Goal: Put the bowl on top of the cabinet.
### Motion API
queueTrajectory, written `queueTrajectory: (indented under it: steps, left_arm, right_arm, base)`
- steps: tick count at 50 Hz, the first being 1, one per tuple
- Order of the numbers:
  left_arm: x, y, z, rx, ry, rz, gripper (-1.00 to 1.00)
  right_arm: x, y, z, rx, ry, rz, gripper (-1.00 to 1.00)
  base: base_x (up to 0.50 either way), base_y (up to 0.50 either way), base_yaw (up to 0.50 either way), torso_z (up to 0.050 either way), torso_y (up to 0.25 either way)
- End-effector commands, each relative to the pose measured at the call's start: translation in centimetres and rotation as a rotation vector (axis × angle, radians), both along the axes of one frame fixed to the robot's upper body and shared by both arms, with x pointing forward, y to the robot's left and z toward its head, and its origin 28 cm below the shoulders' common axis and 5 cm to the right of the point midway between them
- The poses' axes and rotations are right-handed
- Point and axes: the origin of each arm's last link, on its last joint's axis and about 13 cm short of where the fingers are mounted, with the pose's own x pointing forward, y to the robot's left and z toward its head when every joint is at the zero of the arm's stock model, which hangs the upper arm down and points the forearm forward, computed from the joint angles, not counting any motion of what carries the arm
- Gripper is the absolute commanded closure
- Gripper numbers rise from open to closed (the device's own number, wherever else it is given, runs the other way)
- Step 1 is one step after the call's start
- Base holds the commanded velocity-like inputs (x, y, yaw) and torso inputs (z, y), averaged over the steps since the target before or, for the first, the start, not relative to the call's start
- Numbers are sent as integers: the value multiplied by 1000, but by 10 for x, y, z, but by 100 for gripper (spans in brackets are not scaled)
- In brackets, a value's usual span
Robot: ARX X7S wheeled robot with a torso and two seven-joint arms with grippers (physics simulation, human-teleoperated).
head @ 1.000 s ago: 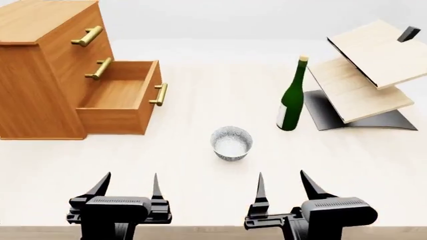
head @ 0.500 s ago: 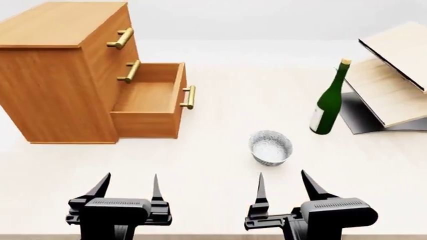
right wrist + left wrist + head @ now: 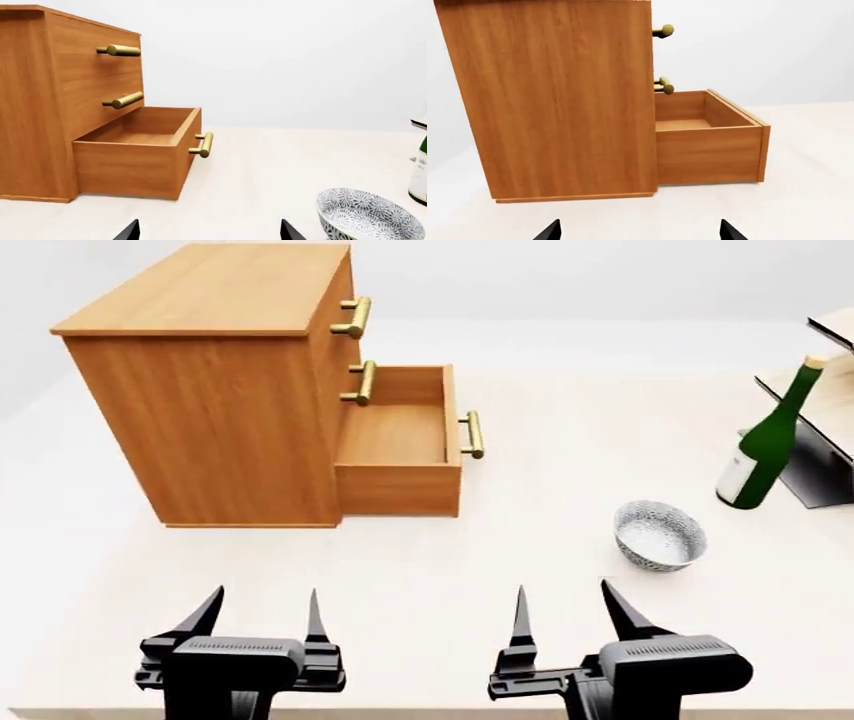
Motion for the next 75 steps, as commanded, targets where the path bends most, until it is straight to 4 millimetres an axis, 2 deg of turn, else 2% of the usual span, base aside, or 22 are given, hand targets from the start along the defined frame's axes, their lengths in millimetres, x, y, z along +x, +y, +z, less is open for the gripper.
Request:
queueTrajectory:
  steps: [1,8,31,36,55,70,75]
  left_arm:
    - [0,0,-1,-1,-1,2,-100]
    - [0,0,-1,-1,-1,1,-100]
    - [0,1,1,-3,-4,2,-100]
    - [-1,1,1,-3,-4,-1,-100]
    - [-1,1,0,-4,-4,0,-100]
    - [-2,1,1,-5,-11,1,-100]
    - [-3,1,2,-8,-16,-2,-100]
  right_arm:
    - [1,0,-1,-17,17,-26,-100]
    - [-4,1,3,22,-38,41,-100]
    - [0,0,4,17,-43,10,-100]
    - [-2,0,4,10,-40,13,-100]
    - [-2,0,2,7,-38,-3,-100]
    - [-4,-1,4,34,-59,10,-100]
    - [-4,-1,5,32,-60,12,-100]
  base:
    - [0,0,0,0,0]
    - [40,0,0,0,0]
    - [490,0,0,0,0]
    - [4,0,0,0,3]
    - [0,490,0,0,0]
    - [0,0,0,0,0]
    - [434,0,0,0,0]
